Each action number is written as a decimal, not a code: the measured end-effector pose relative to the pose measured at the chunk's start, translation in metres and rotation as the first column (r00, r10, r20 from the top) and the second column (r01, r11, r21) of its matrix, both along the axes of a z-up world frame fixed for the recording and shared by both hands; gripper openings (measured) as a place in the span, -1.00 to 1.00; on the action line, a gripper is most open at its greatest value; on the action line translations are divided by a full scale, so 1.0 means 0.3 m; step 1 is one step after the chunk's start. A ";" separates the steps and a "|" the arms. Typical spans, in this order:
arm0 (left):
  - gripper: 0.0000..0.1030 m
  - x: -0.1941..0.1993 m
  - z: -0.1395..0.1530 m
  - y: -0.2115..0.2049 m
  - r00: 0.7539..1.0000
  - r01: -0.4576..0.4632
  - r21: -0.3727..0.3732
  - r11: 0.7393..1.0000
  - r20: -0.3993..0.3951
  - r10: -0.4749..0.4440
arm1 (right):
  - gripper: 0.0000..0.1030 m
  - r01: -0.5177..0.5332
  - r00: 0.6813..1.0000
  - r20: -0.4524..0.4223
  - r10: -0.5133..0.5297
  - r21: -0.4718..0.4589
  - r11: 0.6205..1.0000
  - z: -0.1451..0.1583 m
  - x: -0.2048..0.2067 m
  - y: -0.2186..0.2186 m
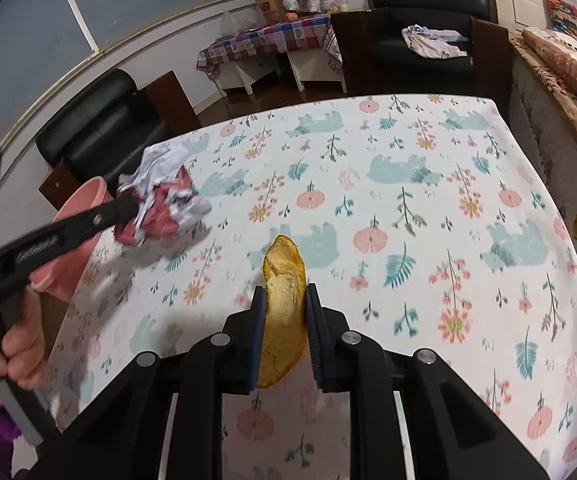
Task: Collect trash
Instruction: 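Grasp the yellow bread crust with the right gripper while the left grasps the red wrapper, then lift the red wrapper and bread crust and move toward the pink bucket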
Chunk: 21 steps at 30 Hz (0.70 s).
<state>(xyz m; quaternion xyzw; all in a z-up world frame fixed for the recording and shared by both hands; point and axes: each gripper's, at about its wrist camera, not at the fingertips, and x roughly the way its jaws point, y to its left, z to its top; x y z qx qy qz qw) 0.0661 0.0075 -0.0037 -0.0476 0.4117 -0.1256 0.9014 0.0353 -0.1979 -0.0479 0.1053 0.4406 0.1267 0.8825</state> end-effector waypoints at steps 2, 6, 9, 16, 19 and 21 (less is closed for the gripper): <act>-0.68 -0.051 -0.006 -0.013 1.000 0.008 -0.006 1.000 -0.004 -0.008 | -0.63 0.001 1.000 -0.005 -0.001 -0.007 1.000 -0.005 -0.020 0.001; -0.68 -0.126 -0.025 -0.035 1.000 0.025 -0.005 1.000 -0.007 -0.025 | -0.62 0.002 1.000 -0.006 -0.002 -0.019 1.000 -0.008 -0.062 0.001; -0.68 -0.165 -0.040 -0.047 0.999 0.028 -0.014 1.000 -0.018 -0.028 | -0.62 0.000 1.000 -0.007 0.000 -0.019 1.000 -0.009 -0.087 0.003; -0.68 -0.223 -0.099 -0.088 0.996 0.069 0.005 0.998 -0.050 -0.069 | -0.60 -0.067 0.997 0.035 0.064 0.076 0.995 0.030 -0.156 0.049; -0.68 -0.234 -0.106 -0.085 0.995 0.076 -0.009 0.997 -0.057 -0.076 | -0.60 -0.107 0.993 0.067 0.102 0.074 0.992 0.053 -0.179 0.092; -0.68 -0.241 -0.100 -0.079 0.995 0.079 -0.025 0.997 -0.054 -0.080 | -0.60 -0.119 0.992 0.057 0.115 0.062 0.991 0.049 -0.183 0.113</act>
